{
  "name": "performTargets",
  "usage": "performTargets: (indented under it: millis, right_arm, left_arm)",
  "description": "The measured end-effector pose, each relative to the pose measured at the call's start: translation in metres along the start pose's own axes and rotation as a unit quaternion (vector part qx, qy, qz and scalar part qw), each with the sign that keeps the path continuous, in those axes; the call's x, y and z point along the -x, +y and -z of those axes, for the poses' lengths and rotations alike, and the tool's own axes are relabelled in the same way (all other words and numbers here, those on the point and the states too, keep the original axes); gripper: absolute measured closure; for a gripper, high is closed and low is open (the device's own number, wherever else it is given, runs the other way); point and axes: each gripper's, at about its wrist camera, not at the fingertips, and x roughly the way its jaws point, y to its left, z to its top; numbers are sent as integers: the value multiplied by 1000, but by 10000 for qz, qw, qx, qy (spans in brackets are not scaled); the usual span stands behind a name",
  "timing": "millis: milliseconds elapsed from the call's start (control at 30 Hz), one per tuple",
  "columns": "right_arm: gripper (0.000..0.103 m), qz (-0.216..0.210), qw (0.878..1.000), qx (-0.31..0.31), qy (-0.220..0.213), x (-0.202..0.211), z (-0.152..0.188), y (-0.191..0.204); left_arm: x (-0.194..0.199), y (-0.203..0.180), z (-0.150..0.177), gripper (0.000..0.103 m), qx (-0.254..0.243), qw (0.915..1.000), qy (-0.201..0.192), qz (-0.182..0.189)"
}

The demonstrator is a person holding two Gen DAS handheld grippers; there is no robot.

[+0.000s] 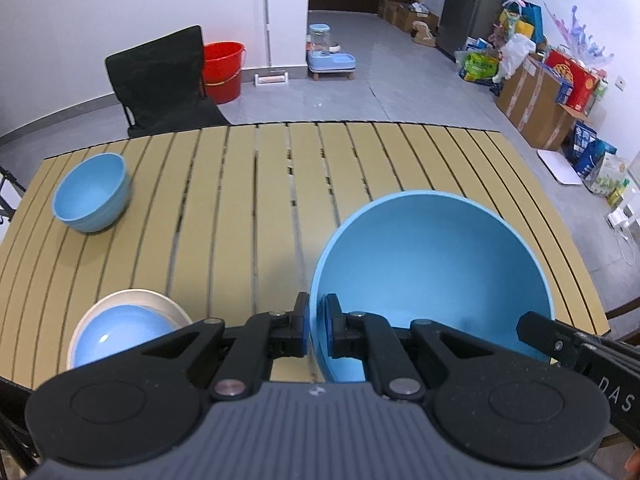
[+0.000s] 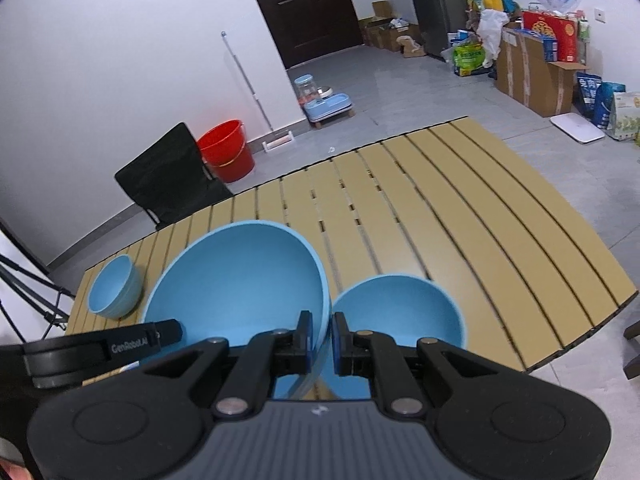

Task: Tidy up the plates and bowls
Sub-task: 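Lift both light-blue bowls and carry them toward the other bowls, then lower the right gripper's bowl into a bowl and open both grippers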

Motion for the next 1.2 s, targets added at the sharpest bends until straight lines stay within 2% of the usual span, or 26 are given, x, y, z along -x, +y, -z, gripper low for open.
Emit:
performTargets:
  millis: [467, 1000, 1200]
  right_arm:
    - [94, 302, 9991, -297, -45, -10, -3, -61]
    - [94, 444, 9978, -452, 198, -49, 4, -98]
    - [94, 514, 9977, -387, 208, -61, 5, -99]
  left_arm:
    - [-32, -61, 6, 95, -383, 9990, 194, 147]
    - [-72, -92, 16, 95, -670, 9969, 405, 110]
    - [-82, -95, 20, 95, -736, 9966, 356, 95]
